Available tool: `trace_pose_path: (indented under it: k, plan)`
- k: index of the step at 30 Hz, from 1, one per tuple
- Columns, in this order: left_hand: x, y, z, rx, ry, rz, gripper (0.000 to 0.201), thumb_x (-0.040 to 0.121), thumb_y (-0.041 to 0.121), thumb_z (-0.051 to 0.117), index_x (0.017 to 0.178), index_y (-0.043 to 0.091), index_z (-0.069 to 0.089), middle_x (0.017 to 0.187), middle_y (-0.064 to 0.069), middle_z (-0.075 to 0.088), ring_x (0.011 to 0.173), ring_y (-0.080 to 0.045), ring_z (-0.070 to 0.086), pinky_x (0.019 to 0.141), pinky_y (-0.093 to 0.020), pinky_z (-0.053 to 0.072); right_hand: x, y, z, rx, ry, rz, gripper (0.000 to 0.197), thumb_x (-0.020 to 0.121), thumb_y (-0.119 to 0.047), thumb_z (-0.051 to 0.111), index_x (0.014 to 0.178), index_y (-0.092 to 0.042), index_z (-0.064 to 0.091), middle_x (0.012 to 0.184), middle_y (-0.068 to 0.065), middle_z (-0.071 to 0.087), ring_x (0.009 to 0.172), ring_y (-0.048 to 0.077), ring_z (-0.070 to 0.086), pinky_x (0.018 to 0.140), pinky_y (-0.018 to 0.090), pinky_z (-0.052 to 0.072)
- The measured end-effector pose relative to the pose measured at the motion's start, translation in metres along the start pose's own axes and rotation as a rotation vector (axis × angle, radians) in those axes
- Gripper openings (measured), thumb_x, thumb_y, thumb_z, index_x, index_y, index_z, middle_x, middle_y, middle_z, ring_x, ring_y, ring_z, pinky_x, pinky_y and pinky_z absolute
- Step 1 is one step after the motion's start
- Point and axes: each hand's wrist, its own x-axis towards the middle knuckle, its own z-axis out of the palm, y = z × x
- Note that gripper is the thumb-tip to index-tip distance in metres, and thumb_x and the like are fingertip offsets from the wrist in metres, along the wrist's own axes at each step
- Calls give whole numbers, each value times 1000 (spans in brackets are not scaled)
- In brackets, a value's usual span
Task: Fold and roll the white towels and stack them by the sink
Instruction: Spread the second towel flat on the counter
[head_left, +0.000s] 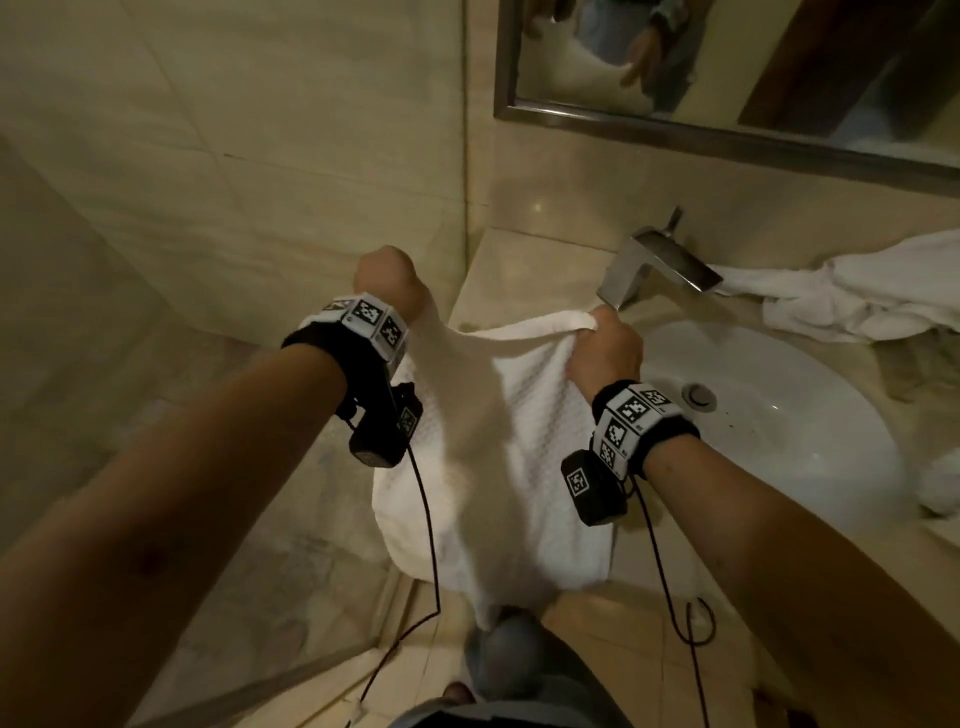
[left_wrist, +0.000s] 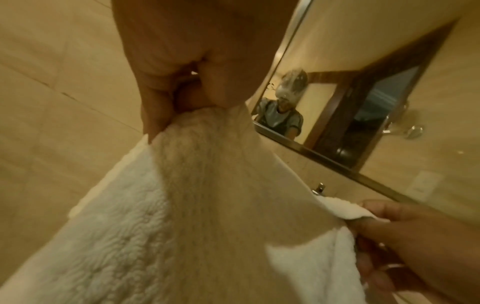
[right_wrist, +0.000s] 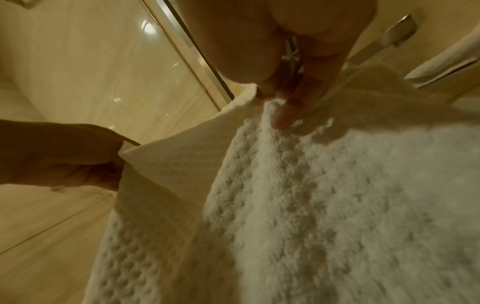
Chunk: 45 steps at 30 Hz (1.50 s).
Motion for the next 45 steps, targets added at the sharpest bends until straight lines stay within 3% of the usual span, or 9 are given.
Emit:
trace_pose_path:
  k: [5, 8, 15, 18, 25, 32, 39, 43, 45]
  plan:
    - [39, 25, 13, 215, 3, 3, 19, 82, -1, 57, 98, -8, 65, 104, -26, 66, 101, -40, 62, 81, -39, 50, 42, 7, 7, -58, -36, 24, 31, 98, -14, 37, 121, -5, 56, 120, 24, 57, 111, 38, 53, 88, 39, 42]
    - [58, 29, 33, 234, -39, 32, 33, 86, 1, 53, 119, -1, 53, 123, -24, 50, 113, -41, 51, 92, -43, 45, 60, 17, 12, -37, -61, 43, 27, 98, -15, 41, 117, -5, 57, 117, 23, 59, 109, 37, 55, 86, 38, 43]
    - [72, 16, 96, 627, -456, 248, 75, 81, 30, 65, 145, 29, 25, 149, -6, 25, 135, -33, 25, 105, -48, 29, 86, 35, 27, -58, -210, 72, 34, 98, -35, 49, 112, -6, 58, 108, 21, 65, 103, 35, 59, 83, 35, 49]
    - [80, 9, 111, 549, -541, 336, 59, 87, 31, 53, 141, 34, 29, 138, -7, 37, 124, -34, 34, 103, -47, 36, 93, 38, 36, -45, -202, 85, 35, 97, -39, 51, 110, -8, 59, 106, 19, 65, 101, 32, 59, 77, 30, 45]
    - [105, 20, 106, 672, -358, 324, 30, 96, 16, 44, 122, 10, 59, 121, -14, 51, 114, -32, 52, 85, -38, 47, 99, 53, 35, -122, -273, 149, 27, 95, -35, 54, 101, -10, 63, 104, 10, 66, 98, 28, 60, 74, 26, 41]
    - [118, 26, 115, 602, -379, 215, 27, 97, 10, 42, 113, 2, 62, 112, -17, 63, 103, -32, 63, 78, -35, 48, 108, 73, 15, -301, -405, 157, 21, 88, -29, 60, 103, -18, 69, 108, 3, 67, 99, 24, 62, 87, 34, 52]
    - [133, 41, 112, 404, -262, 116, 26, 98, 9, 37, 117, -2, 51, 118, -22, 59, 108, -39, 58, 82, -40, 45, 122, 63, 23, -78, -177, 209, 13, 93, -16, 55, 101, -11, 63, 91, 2, 64, 74, 16, 59, 61, 11, 38]
    - [152, 46, 103, 393, -191, 103, 23, 94, 6, 43, 113, -5, 53, 117, -24, 59, 108, -41, 57, 85, -42, 46, 127, 43, 36, 122, -22, 169, 24, 98, -16, 43, 113, -6, 58, 100, 18, 67, 97, 33, 62, 88, 37, 50]
    - [158, 52, 100, 343, -126, 119, 22, 95, 3, 38, 112, -5, 50, 115, -26, 59, 107, -43, 56, 85, -44, 45, 131, 32, 41, 73, -50, 190, 32, 97, -12, 42, 127, -5, 50, 116, 18, 58, 108, 34, 56, 92, 38, 46]
